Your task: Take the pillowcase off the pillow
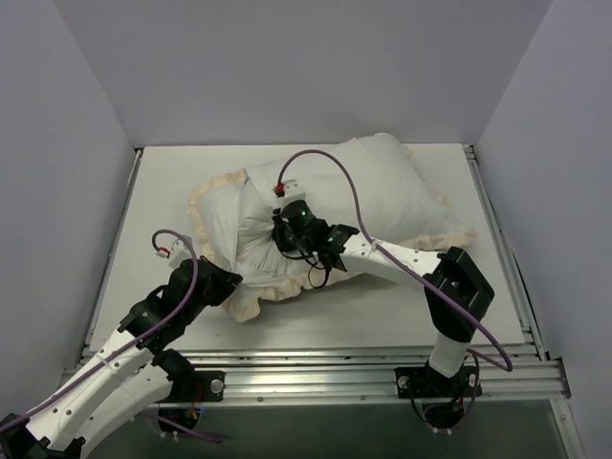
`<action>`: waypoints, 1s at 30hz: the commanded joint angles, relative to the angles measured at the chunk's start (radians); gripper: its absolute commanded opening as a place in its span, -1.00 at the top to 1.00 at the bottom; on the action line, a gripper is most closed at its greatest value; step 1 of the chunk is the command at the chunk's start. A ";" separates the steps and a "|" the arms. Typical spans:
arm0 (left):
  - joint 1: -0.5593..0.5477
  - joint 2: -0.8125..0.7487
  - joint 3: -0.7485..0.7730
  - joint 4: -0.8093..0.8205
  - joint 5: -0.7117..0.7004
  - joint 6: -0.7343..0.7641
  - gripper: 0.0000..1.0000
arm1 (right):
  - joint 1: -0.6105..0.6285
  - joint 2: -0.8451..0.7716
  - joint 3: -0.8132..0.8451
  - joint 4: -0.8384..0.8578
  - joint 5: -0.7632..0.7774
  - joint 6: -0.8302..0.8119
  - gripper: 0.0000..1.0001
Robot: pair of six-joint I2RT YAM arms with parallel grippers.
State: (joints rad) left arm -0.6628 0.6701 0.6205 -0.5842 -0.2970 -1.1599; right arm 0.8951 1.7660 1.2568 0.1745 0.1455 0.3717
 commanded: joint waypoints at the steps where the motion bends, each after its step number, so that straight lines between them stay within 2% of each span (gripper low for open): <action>1: -0.027 -0.069 -0.057 -0.236 0.044 -0.046 0.95 | -0.208 -0.088 -0.003 0.065 0.301 0.032 1.00; 7: -0.027 -0.083 -0.152 -0.240 0.044 -0.087 0.95 | -0.304 -0.172 -0.039 0.072 0.224 0.079 1.00; 16: -0.031 -0.046 -0.260 -0.169 0.053 -0.146 0.95 | -0.381 -0.267 -0.089 0.051 0.161 0.098 1.00; 22: -0.031 0.017 -0.251 -0.128 0.068 -0.118 0.95 | -0.473 -0.319 -0.100 0.046 0.083 0.137 1.00; 30: -0.032 0.158 -0.177 -0.048 0.046 -0.047 0.95 | -0.547 -0.408 0.009 -0.024 -0.075 0.131 1.00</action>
State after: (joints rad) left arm -0.6991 0.7792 0.4644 -0.2905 -0.2035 -1.3094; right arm 0.5018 1.4567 1.1469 0.0357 -0.1970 0.5442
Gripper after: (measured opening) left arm 0.045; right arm 0.043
